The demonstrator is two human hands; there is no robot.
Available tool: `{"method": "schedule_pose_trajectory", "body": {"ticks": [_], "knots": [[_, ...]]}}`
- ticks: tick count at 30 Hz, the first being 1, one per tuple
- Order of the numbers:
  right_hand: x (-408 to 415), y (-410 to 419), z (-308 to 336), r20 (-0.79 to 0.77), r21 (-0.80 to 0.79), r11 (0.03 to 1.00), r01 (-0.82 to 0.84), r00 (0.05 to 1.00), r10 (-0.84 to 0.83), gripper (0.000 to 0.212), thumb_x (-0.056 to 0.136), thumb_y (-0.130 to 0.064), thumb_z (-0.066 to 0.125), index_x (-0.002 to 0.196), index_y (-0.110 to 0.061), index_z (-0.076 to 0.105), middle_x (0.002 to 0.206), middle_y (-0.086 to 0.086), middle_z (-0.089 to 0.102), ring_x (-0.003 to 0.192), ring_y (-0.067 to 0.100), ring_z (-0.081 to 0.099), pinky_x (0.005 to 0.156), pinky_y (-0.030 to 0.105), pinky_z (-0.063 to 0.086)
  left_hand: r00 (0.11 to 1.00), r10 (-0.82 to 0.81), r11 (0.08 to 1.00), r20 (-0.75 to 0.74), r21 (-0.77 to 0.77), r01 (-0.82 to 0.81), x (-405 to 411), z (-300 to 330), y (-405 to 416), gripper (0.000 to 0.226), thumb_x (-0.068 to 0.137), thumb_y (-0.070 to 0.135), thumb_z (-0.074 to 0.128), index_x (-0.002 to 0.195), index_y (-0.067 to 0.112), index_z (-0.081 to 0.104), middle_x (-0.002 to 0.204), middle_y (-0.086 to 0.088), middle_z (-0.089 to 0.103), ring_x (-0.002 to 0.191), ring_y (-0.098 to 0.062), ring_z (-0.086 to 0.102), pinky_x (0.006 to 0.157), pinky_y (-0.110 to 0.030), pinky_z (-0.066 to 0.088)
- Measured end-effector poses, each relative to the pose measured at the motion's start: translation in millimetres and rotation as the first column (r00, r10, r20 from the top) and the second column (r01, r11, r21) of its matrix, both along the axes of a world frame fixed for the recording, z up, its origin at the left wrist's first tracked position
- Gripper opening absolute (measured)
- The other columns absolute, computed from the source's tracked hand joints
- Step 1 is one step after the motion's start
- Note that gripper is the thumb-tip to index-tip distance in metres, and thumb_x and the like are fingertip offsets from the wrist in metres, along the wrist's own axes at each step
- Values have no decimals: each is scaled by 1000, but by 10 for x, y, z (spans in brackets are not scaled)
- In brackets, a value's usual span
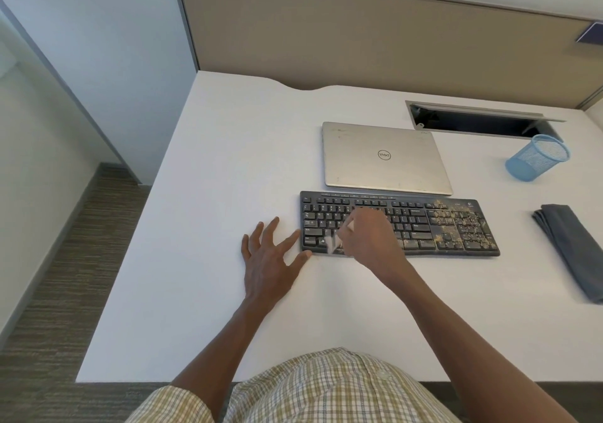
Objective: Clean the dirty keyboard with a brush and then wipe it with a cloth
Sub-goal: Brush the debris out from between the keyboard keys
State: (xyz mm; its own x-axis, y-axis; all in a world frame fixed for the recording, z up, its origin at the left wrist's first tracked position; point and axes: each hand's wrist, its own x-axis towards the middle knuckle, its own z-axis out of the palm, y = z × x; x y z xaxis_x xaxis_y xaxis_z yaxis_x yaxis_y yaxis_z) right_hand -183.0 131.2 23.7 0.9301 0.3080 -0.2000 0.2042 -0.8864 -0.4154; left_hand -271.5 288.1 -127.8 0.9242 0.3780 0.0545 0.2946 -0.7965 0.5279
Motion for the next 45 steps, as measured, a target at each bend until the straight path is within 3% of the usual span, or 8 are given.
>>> {"method": "schedule_pose_trajectory", "body": {"ticks": [15, 20, 23, 28, 33, 37, 40, 45], "knots": [[-7, -52, 18, -21, 31, 999, -20, 1000, 21, 22, 89, -9, 52, 79, -4, 71, 65, 9, 72, 57, 19, 68, 56, 34, 59, 1000, -5, 1000, -10, -5, 5, 4, -2, 7, 59, 89, 77, 41, 137, 48, 59, 164, 1, 31, 154, -26, 13, 124, -51, 7], [5, 2, 3, 62, 140, 968, -208, 978, 201, 18, 94, -8, 52, 93, -12, 70, 69, 0, 66, 49, 10, 51, 44, 18, 36, 1000, -11, 1000, -11, 7, 11, 4, 1, 3, 58, 89, 76, 41, 137, 49, 58, 164, 1, 31, 154, -27, 14, 124, -51, 7], [26, 57, -67, 85, 29, 944, -327, 942, 324, 23, 92, -2, 55, 101, -12, 73, 73, 3, 67, 53, 10, 49, 47, 17, 33, 1000, -12, 1000, -10, 8, 12, 1, 2, 9, 58, 89, 77, 40, 137, 49, 58, 163, 1, 31, 154, -27, 14, 124, -51, 8], [161, -51, 116, 98, -278, 927, -253, 952, 289, 24, 89, -3, 52, 97, -13, 73, 91, 4, 74, 78, 17, 66, 62, 24, 45, 1000, -11, 1000, -9, -8, 11, -1, 6, 4, 58, 89, 77, 41, 137, 48, 58, 163, 0, 32, 154, -28, 14, 124, -51, 7], [82, 101, 102, 86, 45, 959, -280, 958, 275, 24, 90, -2, 52, 93, -10, 75, 70, -1, 66, 50, 5, 49, 48, 9, 32, 1000, -12, 1000, 4, 10, 12, 3, -6, 4, 58, 90, 76, 40, 136, 48, 59, 163, 1, 32, 153, -28, 16, 124, -52, 8], [85, 77, 6, 56, -42, 968, -247, 967, 250, 24, 90, -3, 55, 96, -13, 75, 76, 4, 71, 49, 2, 44, 46, 11, 29, 1000, -16, 1000, 1, 8, 16, -2, -4, 9, 61, 89, 78, 37, 137, 47, 59, 163, 1, 32, 153, -28, 15, 124, -52, 8], [141, -57, 44, 80, -197, 964, -181, 977, 200, 20, 89, -5, 55, 92, -13, 73, 82, 5, 73, 64, 13, 62, 55, 22, 45, 1000, -11, 1000, -4, -5, 11, 1, -6, 7, 60, 89, 78, 39, 137, 48, 58, 164, 1, 31, 153, -27, 14, 124, -51, 6], [83, 1, 10, 110, 1, 977, -213, 971, 211, 25, 88, -3, 53, 91, -13, 75, 79, 6, 74, 49, 5, 49, 50, 15, 35, 1000, -12, 1000, -7, 13, 12, 6, -14, 12, 62, 88, 79, 36, 136, 48, 59, 164, 1, 31, 153, -27, 14, 123, -53, 8]]}}
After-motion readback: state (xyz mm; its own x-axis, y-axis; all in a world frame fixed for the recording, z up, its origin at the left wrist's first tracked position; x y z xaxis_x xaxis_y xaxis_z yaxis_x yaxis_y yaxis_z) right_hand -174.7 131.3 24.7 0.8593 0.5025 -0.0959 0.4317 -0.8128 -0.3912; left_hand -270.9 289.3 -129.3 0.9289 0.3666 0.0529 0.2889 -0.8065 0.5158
